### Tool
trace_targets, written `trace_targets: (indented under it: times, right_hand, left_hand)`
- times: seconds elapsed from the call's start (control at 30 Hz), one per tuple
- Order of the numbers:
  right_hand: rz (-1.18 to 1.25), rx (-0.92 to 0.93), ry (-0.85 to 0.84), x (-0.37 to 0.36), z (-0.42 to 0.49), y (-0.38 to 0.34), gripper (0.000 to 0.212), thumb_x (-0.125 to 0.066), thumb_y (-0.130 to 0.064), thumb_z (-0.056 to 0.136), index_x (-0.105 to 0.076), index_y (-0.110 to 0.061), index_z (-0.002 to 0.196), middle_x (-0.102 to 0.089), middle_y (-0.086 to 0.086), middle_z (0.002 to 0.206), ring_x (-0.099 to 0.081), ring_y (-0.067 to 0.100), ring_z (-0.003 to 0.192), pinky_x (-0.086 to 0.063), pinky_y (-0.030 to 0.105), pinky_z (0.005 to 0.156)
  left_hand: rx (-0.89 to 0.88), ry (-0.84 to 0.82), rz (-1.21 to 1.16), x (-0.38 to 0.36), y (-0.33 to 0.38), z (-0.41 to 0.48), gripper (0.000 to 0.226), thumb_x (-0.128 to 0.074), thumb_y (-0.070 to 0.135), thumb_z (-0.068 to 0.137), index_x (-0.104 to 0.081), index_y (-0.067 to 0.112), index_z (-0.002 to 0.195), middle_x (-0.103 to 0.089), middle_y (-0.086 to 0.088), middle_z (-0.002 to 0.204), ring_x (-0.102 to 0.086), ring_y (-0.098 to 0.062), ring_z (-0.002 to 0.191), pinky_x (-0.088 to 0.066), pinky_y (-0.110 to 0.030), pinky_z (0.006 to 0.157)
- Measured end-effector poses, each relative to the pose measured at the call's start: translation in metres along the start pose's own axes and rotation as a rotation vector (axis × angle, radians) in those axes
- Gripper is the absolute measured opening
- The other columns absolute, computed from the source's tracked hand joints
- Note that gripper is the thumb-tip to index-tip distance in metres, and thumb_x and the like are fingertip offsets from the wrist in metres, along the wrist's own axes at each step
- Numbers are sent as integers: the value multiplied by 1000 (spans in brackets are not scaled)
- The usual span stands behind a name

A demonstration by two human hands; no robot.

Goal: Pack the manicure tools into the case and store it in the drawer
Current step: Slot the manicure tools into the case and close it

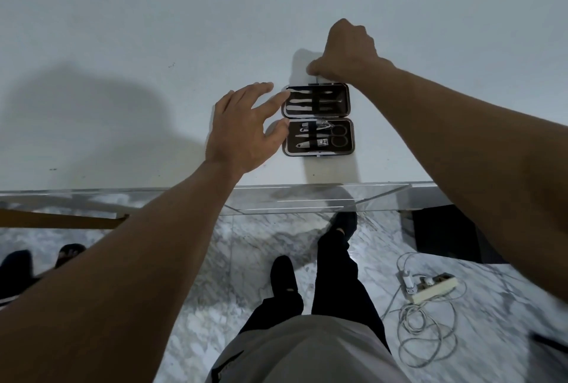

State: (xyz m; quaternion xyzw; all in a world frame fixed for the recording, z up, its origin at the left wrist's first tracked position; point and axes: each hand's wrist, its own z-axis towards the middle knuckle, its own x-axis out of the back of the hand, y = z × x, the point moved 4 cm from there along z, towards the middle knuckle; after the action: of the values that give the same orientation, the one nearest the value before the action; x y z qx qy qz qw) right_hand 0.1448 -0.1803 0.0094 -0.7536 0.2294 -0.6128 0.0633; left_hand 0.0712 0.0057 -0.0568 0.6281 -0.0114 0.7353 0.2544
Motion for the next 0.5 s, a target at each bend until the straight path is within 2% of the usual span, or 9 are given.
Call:
trace_targets:
  times: [0.13, 0.2, 0.33, 0.4, 0.5]
  right_hand:
    - [-28, -15, -1, -3, 4, -9, 33, -61, -5, 78, -33, -14, 62, -40, 2, 68, -50, 28, 81, -40, 26, 70]
    - [-40, -10, -11, -2, 3, -12, 30, -57, -3, 78, -34, -13, 62, -42, 4, 70, -50, 28, 80, -39, 27, 71]
    - [-57, -29, -76, -2, 7, -15, 21, -58, -1, 73, -46, -10, 59, -51, 6, 59, -51, 21, 53, -44, 27, 59]
    - [-46, -43, -105, -5, 8, -16, 20, -62, -6, 72, -48, -11, 58, -54, 5, 56, -52, 20, 51, -44, 26, 56]
    - [66, -62, -87, -8, 8, -10, 29, -68, -20, 74, -42, -14, 62, -50, 1, 63, -51, 20, 59, -38, 24, 52]
  left_hand:
    - [-3, 1, -3, -1, 2, 0, 46, -46, 45, 93, -51, 36, 139, -48, 6, 146, -38, -13, 138, -24, -40, 114]
    - [-1, 3, -11, -1, 2, 0, 47, -46, 45, 93, -52, 35, 138, -49, 6, 146, -39, -14, 138, -24, -40, 114]
    - [-5, 13, -16, 0, 2, 0, 47, -45, 45, 92, -53, 34, 137, -50, 4, 145, -40, -15, 137, -25, -42, 114]
    - [-8, 13, -13, 0, 1, 0, 47, -46, 45, 93, -53, 33, 137, -50, 4, 145, -41, -16, 137, -25, -41, 114]
    - [-7, 16, -18, 0, 1, 0, 47, -47, 44, 92, -54, 34, 137, -50, 4, 145, -41, -15, 137, -25, -41, 114]
